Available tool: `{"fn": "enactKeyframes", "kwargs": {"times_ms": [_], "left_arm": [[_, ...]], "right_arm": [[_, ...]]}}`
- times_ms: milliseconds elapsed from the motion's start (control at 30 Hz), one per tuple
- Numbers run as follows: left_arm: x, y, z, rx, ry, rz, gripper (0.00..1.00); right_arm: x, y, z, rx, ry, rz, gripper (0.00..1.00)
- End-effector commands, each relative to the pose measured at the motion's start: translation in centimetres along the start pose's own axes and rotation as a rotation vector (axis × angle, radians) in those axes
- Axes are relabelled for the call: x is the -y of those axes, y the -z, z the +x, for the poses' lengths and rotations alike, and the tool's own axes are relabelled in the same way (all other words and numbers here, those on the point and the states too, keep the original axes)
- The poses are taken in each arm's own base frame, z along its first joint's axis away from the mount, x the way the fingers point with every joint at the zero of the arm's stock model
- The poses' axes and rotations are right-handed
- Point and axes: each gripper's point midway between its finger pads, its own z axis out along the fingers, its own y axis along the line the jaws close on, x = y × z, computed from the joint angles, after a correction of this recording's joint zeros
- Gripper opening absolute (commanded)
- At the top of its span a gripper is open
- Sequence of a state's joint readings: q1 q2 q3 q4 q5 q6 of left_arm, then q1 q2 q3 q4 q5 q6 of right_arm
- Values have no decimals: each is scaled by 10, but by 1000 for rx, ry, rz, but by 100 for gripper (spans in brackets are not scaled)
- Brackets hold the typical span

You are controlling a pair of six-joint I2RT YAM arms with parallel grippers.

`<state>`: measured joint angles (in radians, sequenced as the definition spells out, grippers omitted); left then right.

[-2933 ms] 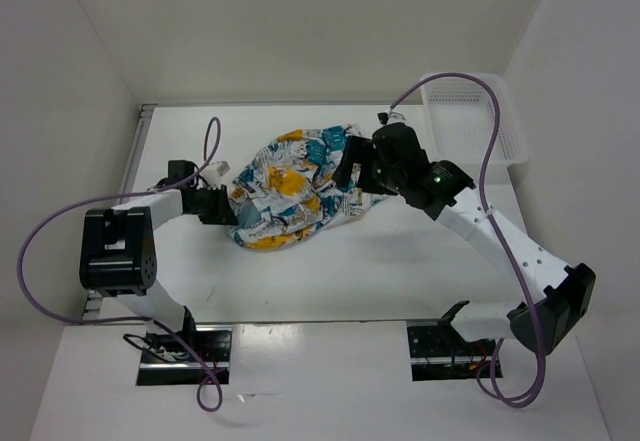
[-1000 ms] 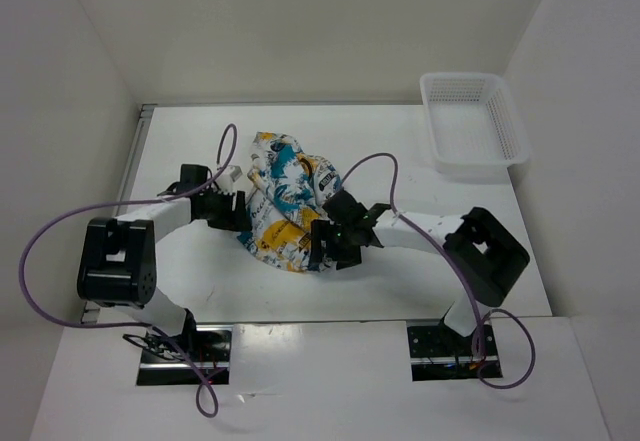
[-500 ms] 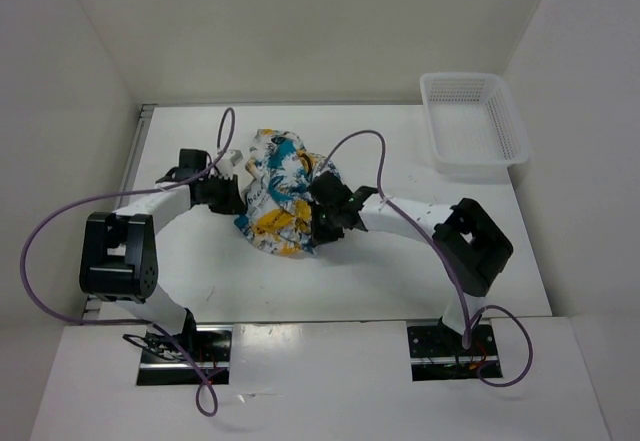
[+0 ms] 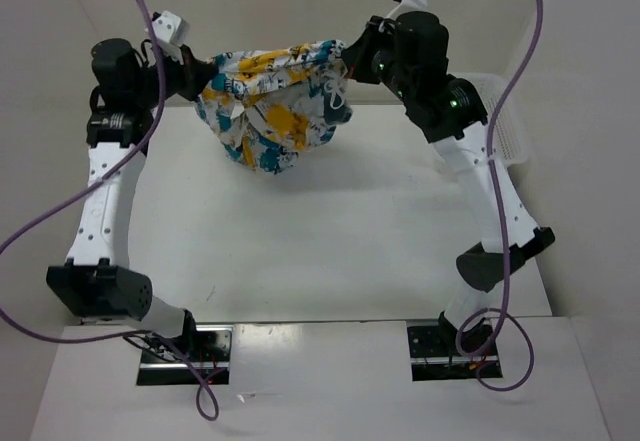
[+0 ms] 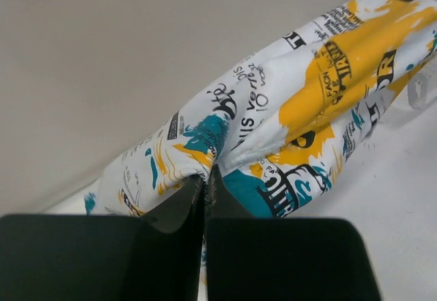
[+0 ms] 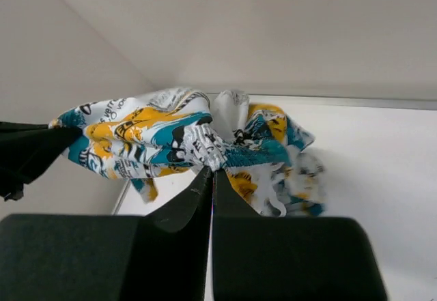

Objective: Fold and stack the shorts
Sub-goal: Flatten the shorts out

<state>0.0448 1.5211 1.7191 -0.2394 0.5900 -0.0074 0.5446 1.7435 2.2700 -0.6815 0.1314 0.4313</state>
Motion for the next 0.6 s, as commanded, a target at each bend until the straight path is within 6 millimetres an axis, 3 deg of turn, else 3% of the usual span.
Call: {"fn": "enactKeyframes", "kwargs": {"times_ms": [0, 33, 100, 133, 167, 200, 233, 267, 300, 333, 367, 400, 467, 533, 567], "left_arm": [[24, 35, -29, 63, -52, 26, 0], [30, 36, 4, 1, -4, 51, 0], [46, 53, 32, -46, 34, 64, 7], [54, 57, 54, -84, 66, 82, 20], [60, 60, 107, -180, 142, 89, 75], [65, 71, 125, -215, 173, 83, 86], [70, 73, 149, -266, 216, 96, 91], [71, 79, 166, -302, 249, 89, 95], [75, 86, 195, -376, 304, 76, 98], [74, 88, 210, -420, 330, 59, 98], [73, 91, 219, -449, 343, 37, 98], [68, 96, 232, -505, 364, -9, 98], [66, 101, 246, -554, 381, -42, 89], [56, 113, 257, -604, 381, -126, 70], [57, 119, 265, -625, 385, -145, 46]], "right_arm": [[30, 10, 54, -165, 108, 149, 0], [42, 16, 81, -207, 111, 181, 0], [57, 28, 108, -237, 87, 201, 0], [59, 49, 106, -212, 41, 195, 0], [85, 55, 156, -310, 40, 252, 0], [98, 62, 173, -337, 11, 276, 2], [117, 70, 190, -370, -42, 319, 11], [142, 84, 226, -453, -57, 364, 24], [149, 89, 243, -510, -84, 352, 41], [165, 92, 252, -534, -119, 388, 60], [174, 97, 266, -571, -127, 405, 67], [171, 97, 270, -582, -135, 386, 72], [170, 97, 269, -578, -160, 373, 76], [166, 102, 276, -602, -182, 355, 73], [169, 108, 289, -632, -202, 362, 71]]}}
